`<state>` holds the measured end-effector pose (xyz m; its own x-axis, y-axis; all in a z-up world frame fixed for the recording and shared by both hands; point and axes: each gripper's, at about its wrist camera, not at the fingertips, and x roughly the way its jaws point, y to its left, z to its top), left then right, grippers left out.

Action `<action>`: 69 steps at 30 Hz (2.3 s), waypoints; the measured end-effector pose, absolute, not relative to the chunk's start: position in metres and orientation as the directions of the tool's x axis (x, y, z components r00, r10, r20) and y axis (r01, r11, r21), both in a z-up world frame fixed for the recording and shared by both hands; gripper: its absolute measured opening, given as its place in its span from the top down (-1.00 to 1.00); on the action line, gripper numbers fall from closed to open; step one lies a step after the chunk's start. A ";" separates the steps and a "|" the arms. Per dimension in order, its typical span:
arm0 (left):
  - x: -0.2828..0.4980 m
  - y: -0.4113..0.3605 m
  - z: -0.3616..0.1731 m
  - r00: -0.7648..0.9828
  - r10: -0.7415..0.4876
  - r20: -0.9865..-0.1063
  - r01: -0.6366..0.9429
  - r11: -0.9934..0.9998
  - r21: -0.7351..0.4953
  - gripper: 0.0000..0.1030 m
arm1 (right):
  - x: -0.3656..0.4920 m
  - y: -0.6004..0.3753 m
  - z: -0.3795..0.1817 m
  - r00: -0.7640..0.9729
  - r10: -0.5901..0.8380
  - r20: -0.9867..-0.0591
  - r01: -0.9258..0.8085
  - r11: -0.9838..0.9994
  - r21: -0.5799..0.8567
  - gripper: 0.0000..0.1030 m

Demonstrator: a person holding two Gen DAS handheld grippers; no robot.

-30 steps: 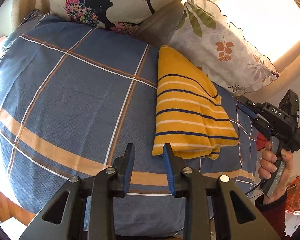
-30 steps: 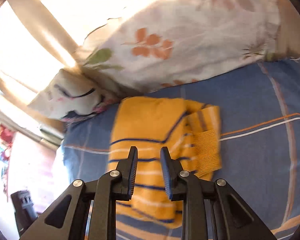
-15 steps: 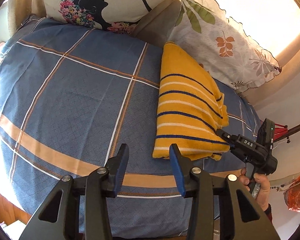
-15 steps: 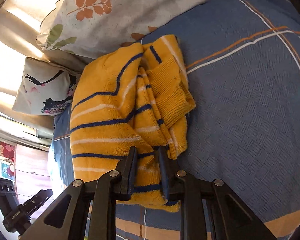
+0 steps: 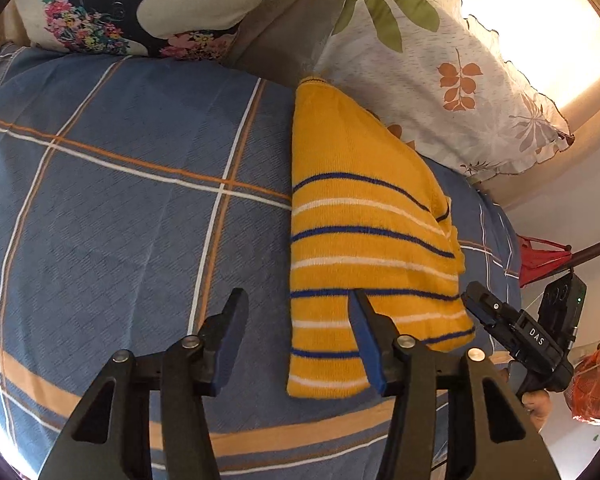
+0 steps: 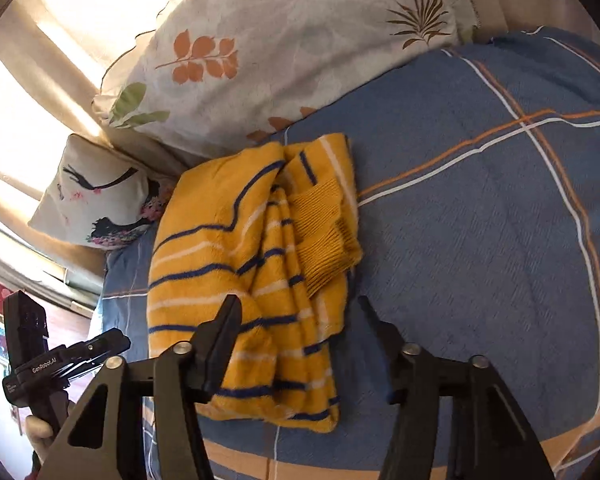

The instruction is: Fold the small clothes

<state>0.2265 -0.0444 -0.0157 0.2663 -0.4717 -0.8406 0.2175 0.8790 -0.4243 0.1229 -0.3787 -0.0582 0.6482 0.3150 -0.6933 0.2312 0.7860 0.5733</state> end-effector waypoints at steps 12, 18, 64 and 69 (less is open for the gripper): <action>0.291 -0.104 -0.066 0.085 -0.617 -0.783 0.266 0.771 -0.579 -0.36 | 0.181 -0.381 -0.090 0.639 0.441 -0.630 0.261 0.645 0.718 0.14; 0.289 -0.086 -0.019 0.142 -0.671 -0.728 0.294 0.731 -0.616 0.02 | 0.185 -0.360 -0.065 0.669 0.512 -0.539 0.165 0.606 0.778 0.33; 0.248 0.025 -0.018 0.285 -0.481 -0.829 0.335 0.860 -0.384 -0.13 | 0.184 -0.308 -0.065 0.548 0.033 -0.836 0.403 0.865 0.299 0.39; 0.249 0.030 -0.019 0.285 -0.485 -0.826 0.336 0.858 -0.388 -0.13 | 0.174 -0.292 -0.046 0.565 -0.034 -0.824 0.423 0.870 0.254 0.32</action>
